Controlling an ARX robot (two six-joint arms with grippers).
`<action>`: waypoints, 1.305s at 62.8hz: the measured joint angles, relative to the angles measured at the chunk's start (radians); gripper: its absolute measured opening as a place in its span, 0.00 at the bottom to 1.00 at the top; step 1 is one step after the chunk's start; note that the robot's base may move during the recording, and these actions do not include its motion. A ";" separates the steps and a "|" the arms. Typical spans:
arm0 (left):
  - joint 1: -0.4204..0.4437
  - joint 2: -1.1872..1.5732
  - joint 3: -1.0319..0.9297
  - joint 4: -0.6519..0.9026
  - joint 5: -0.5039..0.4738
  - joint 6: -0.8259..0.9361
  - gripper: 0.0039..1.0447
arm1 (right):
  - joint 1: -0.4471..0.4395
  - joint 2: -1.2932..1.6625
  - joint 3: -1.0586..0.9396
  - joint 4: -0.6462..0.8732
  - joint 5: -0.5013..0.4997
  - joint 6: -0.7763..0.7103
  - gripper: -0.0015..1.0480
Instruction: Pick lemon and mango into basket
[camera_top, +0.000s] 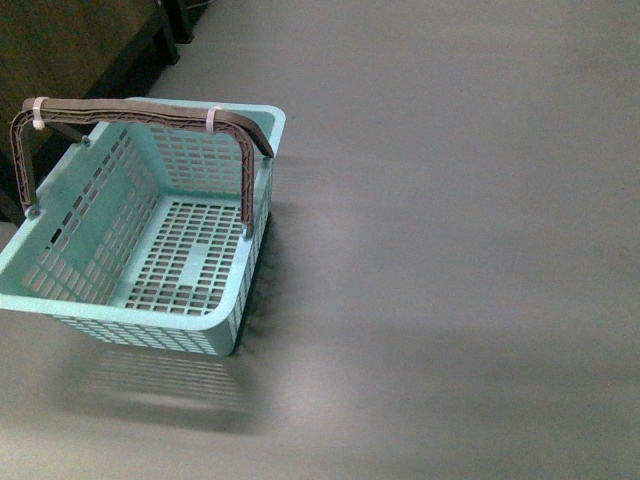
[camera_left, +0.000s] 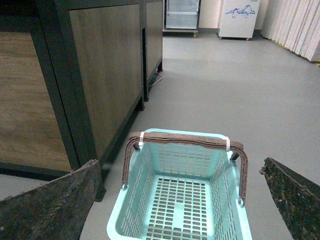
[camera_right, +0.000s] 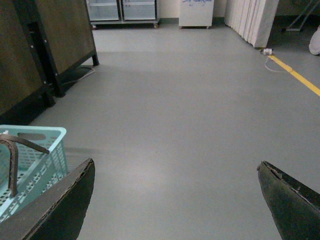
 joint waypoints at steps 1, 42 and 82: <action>0.000 0.000 0.000 0.000 0.000 0.000 0.94 | 0.000 0.000 0.000 0.000 0.000 0.000 0.92; -0.027 0.444 0.187 -0.251 -0.002 -0.432 0.94 | 0.000 0.000 0.000 0.000 0.000 0.000 0.92; -0.046 1.815 0.777 0.425 0.006 -1.060 0.94 | 0.000 0.000 0.000 0.000 0.000 0.000 0.92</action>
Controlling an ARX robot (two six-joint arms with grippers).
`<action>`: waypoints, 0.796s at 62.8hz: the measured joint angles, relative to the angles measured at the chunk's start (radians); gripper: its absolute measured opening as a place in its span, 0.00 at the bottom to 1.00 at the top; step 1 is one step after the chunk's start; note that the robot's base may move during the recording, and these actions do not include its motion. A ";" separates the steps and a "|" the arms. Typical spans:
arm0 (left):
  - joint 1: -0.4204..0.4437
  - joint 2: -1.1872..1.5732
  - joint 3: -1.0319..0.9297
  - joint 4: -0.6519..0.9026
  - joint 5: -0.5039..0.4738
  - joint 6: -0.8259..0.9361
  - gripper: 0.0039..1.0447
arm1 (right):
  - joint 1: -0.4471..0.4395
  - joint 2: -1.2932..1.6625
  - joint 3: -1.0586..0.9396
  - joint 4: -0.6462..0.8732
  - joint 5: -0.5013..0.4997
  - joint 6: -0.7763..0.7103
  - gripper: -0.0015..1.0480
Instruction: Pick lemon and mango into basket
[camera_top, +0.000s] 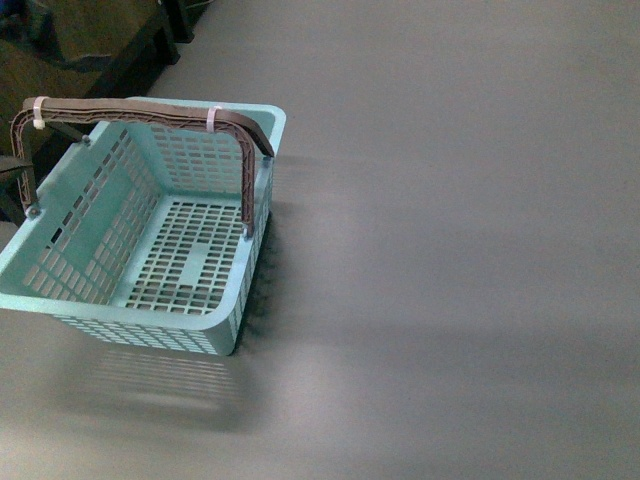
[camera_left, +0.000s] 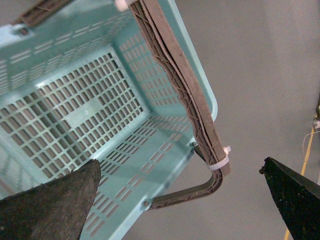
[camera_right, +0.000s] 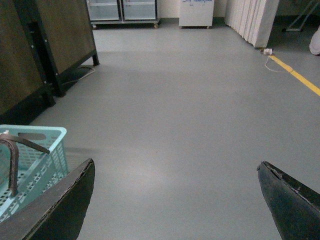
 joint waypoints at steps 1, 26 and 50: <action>-0.002 0.014 0.013 0.000 0.000 -0.004 0.94 | 0.000 0.000 0.000 0.000 0.000 0.000 0.92; -0.043 0.510 0.565 -0.100 0.013 -0.131 0.94 | 0.000 0.000 0.000 0.000 0.000 0.000 0.92; -0.068 0.590 0.694 -0.170 0.011 -0.151 0.54 | 0.000 0.000 0.000 0.000 0.000 0.000 0.92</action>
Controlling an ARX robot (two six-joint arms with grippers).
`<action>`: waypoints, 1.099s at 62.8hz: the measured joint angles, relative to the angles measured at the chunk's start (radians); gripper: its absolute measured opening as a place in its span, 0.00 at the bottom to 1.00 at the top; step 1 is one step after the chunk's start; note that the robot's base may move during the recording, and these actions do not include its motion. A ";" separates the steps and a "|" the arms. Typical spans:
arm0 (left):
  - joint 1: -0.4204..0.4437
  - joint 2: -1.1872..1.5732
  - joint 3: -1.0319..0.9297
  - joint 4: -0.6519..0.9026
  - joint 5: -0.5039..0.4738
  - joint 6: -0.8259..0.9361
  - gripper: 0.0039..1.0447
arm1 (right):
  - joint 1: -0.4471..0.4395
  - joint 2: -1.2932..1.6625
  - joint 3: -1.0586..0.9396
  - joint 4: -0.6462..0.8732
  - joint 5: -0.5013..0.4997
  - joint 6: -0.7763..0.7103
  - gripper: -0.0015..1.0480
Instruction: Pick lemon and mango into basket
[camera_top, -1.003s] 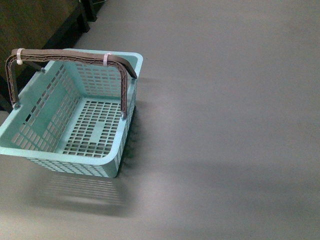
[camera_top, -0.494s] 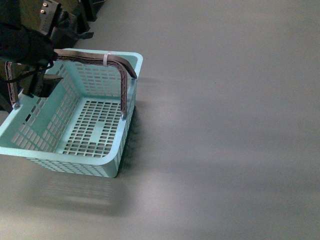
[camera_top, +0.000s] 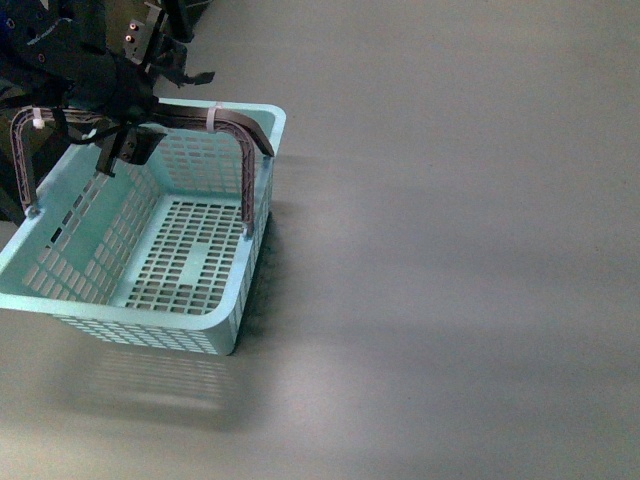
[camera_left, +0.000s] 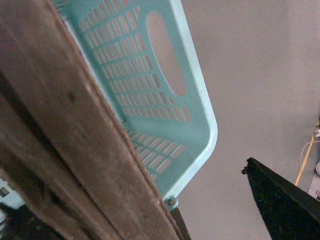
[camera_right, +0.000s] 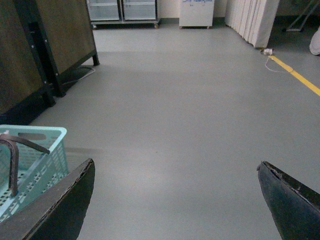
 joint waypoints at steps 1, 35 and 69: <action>0.000 0.000 0.000 -0.002 -0.002 -0.003 0.52 | 0.000 0.000 0.000 0.000 0.000 0.000 0.92; 0.000 -0.018 0.018 -0.092 -0.014 -0.077 0.15 | 0.000 0.000 0.000 0.000 0.000 0.000 0.92; 0.001 -0.790 -0.483 -0.061 0.081 -0.170 0.14 | 0.000 0.000 0.000 0.000 0.000 0.000 0.92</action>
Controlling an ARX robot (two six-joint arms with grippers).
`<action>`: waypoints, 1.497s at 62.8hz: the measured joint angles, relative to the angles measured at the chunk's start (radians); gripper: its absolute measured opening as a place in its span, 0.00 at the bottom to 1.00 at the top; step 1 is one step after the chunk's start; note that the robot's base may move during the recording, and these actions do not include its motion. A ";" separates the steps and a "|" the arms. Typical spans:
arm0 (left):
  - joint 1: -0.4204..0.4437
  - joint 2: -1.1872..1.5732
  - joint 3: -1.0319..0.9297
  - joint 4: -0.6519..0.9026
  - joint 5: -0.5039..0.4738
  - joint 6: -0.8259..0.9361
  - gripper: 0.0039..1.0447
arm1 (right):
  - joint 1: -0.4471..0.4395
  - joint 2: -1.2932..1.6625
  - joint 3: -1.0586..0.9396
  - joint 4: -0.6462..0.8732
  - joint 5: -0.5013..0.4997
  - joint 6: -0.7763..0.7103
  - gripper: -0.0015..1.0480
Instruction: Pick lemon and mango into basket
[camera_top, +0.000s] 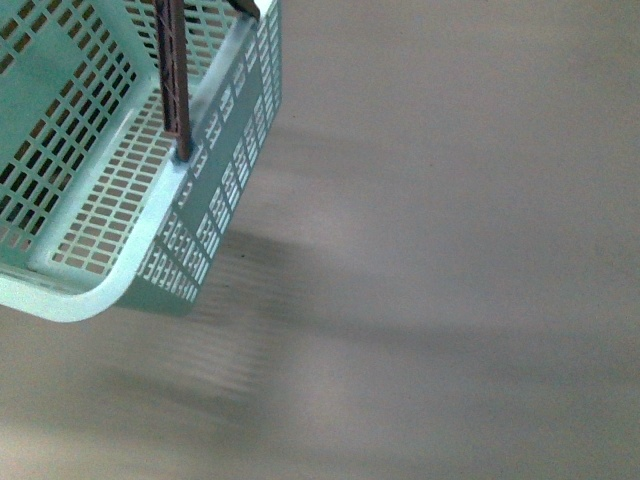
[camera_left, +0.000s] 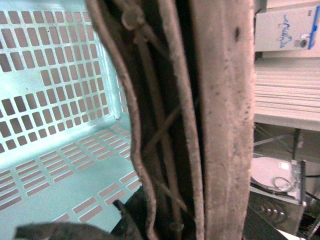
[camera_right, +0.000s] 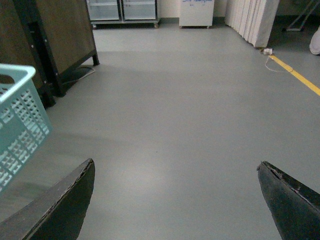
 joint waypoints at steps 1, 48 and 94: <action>0.000 -0.014 -0.005 -0.003 0.001 -0.001 0.14 | 0.000 0.000 0.000 0.000 0.000 0.000 0.92; -0.124 -0.681 -0.222 -0.296 -0.077 -0.085 0.14 | 0.000 0.000 0.000 0.000 0.000 0.000 0.92; -0.122 -0.676 -0.230 -0.297 -0.075 -0.084 0.13 | 0.000 0.000 0.000 0.000 0.000 0.000 0.92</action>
